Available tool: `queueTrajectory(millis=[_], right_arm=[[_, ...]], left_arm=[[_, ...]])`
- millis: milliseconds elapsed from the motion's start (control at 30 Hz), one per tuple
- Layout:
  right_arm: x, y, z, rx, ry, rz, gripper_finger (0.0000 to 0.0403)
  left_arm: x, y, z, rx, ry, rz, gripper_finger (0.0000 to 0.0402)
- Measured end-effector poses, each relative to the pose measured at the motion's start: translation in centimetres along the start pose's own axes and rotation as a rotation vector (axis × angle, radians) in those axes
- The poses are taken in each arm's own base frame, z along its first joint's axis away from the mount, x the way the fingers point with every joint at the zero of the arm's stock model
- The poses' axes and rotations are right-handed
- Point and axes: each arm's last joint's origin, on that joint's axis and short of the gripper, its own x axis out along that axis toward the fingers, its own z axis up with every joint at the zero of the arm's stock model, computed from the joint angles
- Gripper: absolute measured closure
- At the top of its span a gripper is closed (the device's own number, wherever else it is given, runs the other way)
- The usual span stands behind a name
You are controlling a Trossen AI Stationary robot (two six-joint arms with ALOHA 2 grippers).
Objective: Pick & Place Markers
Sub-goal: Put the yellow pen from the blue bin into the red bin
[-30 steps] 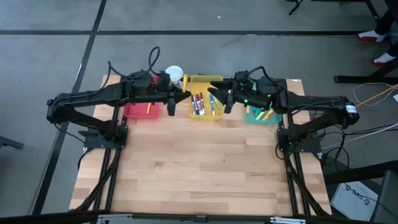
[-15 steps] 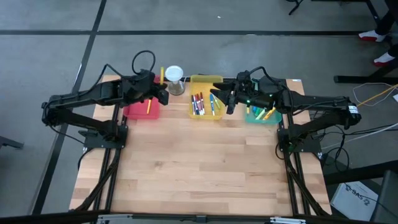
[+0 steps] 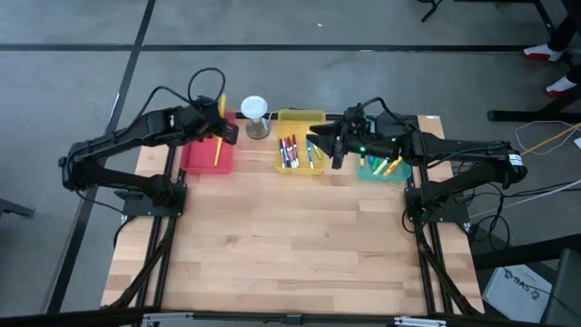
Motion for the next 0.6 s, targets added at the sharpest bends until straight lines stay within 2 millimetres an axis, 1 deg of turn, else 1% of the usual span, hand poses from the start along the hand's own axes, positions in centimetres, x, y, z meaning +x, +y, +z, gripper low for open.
queueTrajectory(millis=[333, 467, 600], right_arm=[[0.0, 0.0, -0.1, -0.026, 0.015, 0.007, 0.0214], [0.0, -0.1, -0.3, -0.098, 0.035, 0.013, 0.0214], [0.0, -0.1, -0.6, -0.198, 0.081, 0.050, 0.0214]], left_arm=[[0.8, 2.1, 0.1, -0.020, 0.080, 0.119, 0.0379], [1.2, 2.6, -0.1, -0.030, 0.121, 0.125, 0.0379], [2.3, 3.0, -1.2, -0.033, 0.190, 0.122, 0.0379]])
